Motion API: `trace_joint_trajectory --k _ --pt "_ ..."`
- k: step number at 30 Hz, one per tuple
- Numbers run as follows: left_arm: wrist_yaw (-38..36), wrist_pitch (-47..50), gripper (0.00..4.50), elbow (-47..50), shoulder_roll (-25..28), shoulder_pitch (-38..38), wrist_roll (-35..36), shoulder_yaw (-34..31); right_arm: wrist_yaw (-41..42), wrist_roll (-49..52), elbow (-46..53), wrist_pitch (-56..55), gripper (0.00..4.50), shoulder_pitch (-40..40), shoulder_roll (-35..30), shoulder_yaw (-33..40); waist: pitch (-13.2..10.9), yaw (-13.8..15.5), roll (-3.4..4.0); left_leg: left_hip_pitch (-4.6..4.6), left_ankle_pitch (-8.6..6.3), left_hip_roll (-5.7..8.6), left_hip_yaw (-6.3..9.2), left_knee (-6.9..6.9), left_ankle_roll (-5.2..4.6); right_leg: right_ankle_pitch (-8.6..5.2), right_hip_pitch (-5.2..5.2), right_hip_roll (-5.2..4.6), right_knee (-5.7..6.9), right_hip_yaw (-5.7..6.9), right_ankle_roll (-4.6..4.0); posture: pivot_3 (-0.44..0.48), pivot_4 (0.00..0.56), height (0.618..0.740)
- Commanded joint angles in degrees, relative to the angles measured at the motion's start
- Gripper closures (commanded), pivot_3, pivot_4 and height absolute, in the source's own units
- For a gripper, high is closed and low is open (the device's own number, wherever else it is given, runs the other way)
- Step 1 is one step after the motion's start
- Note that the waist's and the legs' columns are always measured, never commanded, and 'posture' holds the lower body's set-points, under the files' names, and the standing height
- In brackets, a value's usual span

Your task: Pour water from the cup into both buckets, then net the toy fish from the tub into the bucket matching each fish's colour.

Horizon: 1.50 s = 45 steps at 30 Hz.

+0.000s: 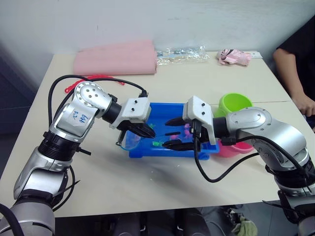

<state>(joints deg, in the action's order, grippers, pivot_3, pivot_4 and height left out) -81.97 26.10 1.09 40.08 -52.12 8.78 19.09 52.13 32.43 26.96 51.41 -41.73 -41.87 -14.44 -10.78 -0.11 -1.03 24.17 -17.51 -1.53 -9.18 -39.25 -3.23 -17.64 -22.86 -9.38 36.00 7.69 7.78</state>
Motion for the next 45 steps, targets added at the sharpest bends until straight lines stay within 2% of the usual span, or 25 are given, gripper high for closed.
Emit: trace_joint_trajectory --k 1,5,11,14,19,21,23,26,32,37,45 --pt "-0.1 -0.5 4.50 0.2 -0.2 -1.8 0.4 -0.5 0.2 -0.6 2.2 -0.3 2.49 -0.7 -0.8 0.8 0.0 0.0 0.00 0.00 0.00 0.00 0.00 0.00 0.00 0.00 0.00 0.00 0.00 0.00 0.00 0.000 0.150 0.738" --pt "-0.1 -0.5 4.50 0.1 -0.4 -1.9 0.3 -0.5 1.0 -1.3 1.7 -1.2 4.40 -0.6 -0.9 0.5 0.0 0.0 0.00 0.00 0.00 0.00 0.00 0.00 0.00 0.00 0.00 0.00 0.00 0.00 0.00 0.000 0.150 0.738" --pt "0.9 1.0 4.50 -0.6 -1.0 -2.1 0.5 -1.0 1.6 -1.7 1.7 -1.5 4.40 -0.8 -0.8 0.8 0.0 0.0 0.00 0.00 0.00 0.00 0.00 -0.01 0.00 0.00 0.00 0.00 0.00 0.00 0.00 0.000 0.150 0.738" --pt "3.5 5.5 3.76 -1.6 -3.0 -2.8 3.5 -4.2 1.6 -1.2 2.3 -1.0 4.50 -0.6 -1.6 2.6 0.0 0.1 0.00 0.00 0.00 0.00 0.00 -0.01 0.00 0.00 0.00 0.00 0.01 0.00 0.00 0.000 0.150 0.738" --pt "4.5 14.5 1.67 0.3 -3.5 -2.9 12.1 -11.1 1.3 3.0 4.2 3.0 4.50 1.5 -5.6 10.2 0.0 0.0 0.00 0.03 0.00 0.00 0.07 -0.03 0.00 0.00 0.01 -0.01 0.00 0.02 0.00 0.000 0.150 0.738" --pt "1.9 17.5 0.83 3.8 -0.5 0.2 17.6 -15.4 1.1 7.1 6.5 7.5 4.50 6.2 -9.4 18.1 0.0 0.1 0.00 0.02 0.00 0.00 0.07 -0.03 0.00 0.00 0.02 0.00 0.00 0.04 0.00 0.000 0.150 0.738" --pt "-1.4 16.9 0.03 7.5 4.0 5.6 20.0 -17.3 2.0 8.2 8.5 9.8 4.50 12.3 -14.5 25.3 0.0 0.0 0.00 0.01 -0.01 0.00 0.10 0.08 0.01 0.00 0.02 -0.01 -0.06 0.02 0.00 0.000 0.150 0.738" --pt "-0.4 14.8 0.03 9.6 6.9 11.8 19.3 -17.9 2.2 6.0 8.8 9.7 4.50 19.3 -19.5 31.0 0.0 0.0 0.01 -0.01 -0.01 0.00 0.07 0.05 0.02 0.00 0.04 0.00 -0.06 0.01 0.00 0.000 0.150 0.738" --pt "7.8 15.1 0.03 12.2 5.8 18.7 21.0 -21.1 -2.7 11.3 8.9 18.4 4.50 22.9 -19.8 37.3 0.0 0.1 0.01 -0.10 0.07 -0.02 0.13 -0.12 -0.05 0.16 0.19 -0.04 -0.01 -0.02 -0.07 0.000 0.150 0.738" --pt "12.6 13.7 0.03 14.7 3.7 22.7 20.7 -20.3 -8.4 17.3 9.6 28.5 4.50 23.3 -16.3 39.5 0.0 0.1 0.01 -0.09 0.06 -0.03 0.21 -0.07 -0.01 0.17 0.23 -0.05 -0.08 0.03 -0.08 0.000 0.150 0.738" --pt "15.1 13.0 0.03 15.0 2.8 21.6 21.1 -19.6 -14.7 21.0 4.8 38.9 4.50 19.0 -10.3 40.8 0.0 0.1 0.00 -0.07 0.06 -0.02 0.20 -0.07 -0.01 0.17 0.23 -0.04 -0.08 0.05 -0.08 0.000 0.150 0.738"
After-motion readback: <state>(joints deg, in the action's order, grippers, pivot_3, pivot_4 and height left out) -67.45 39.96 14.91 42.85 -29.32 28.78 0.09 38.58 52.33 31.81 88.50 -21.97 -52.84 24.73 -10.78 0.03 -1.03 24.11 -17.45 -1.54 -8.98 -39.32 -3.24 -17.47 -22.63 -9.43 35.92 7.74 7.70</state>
